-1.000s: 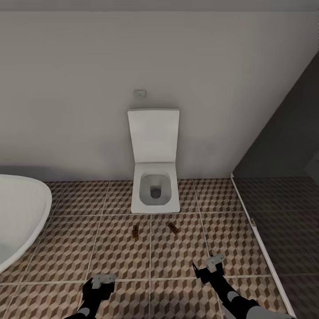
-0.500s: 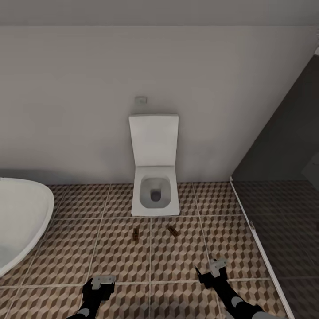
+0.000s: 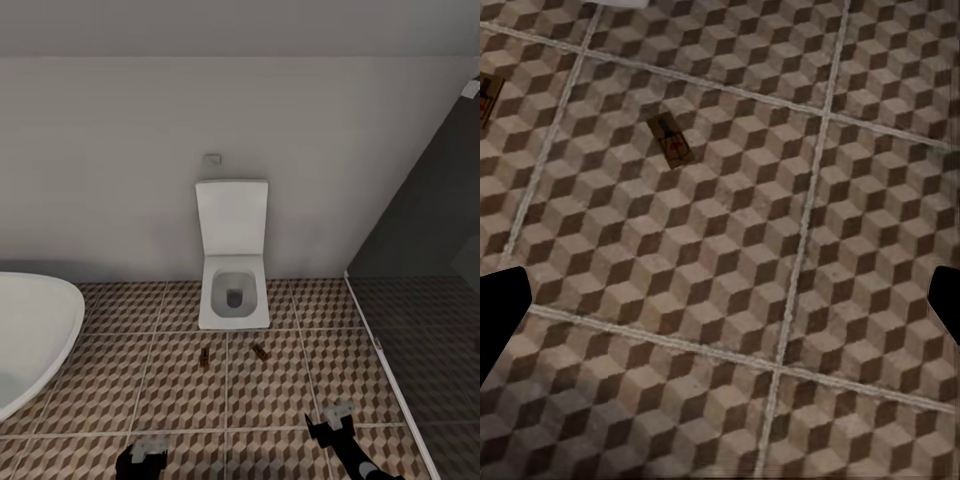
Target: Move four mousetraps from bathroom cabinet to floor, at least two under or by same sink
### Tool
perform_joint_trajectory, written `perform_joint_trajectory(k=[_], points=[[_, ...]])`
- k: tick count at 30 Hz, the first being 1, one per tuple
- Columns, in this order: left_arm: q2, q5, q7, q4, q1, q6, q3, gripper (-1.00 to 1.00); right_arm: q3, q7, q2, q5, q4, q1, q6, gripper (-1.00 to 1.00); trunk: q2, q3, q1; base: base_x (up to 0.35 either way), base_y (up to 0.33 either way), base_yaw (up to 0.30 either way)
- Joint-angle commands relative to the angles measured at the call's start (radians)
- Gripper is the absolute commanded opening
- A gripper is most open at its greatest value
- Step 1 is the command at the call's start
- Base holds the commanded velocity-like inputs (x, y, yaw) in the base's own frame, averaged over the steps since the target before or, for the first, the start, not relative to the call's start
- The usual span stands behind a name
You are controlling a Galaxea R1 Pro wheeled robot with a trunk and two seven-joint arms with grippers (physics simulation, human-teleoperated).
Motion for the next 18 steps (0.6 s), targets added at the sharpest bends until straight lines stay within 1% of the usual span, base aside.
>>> perform_joint_trajectory(k=[1,5,8,18], points=[[0.002,0.004,0.003,0.004,0.012,-0.011,-0.008,1.00,0.009,-0.002,0.000,-0.020,0.000,0.005,-0.002,1.00,0.006,0.004,-0.004,0.000,0.000,0.000],[0.013,0.004,0.003,0.004,0.040,-0.025,-0.008,1.00,0.009,-0.003,-0.002,-0.040,0.000,0.019,-0.002,1.00,0.034,0.023,-0.019,0.000,0.000,0.000],[0.016,0.004,0.003,0.004,0.058,-0.030,-0.008,1.00,0.009,-0.004,-0.003,-0.046,0.000,0.028,-0.001,1.00,0.055,0.037,-0.030,0.000,0.000,0.000],[0.022,0.005,0.008,0.005,0.101,-0.033,-0.007,1.00,0.009,-0.005,-0.004,-0.051,0.000,0.035,0.000,1.00,0.125,0.085,-0.069,0.000,0.000,0.000]])
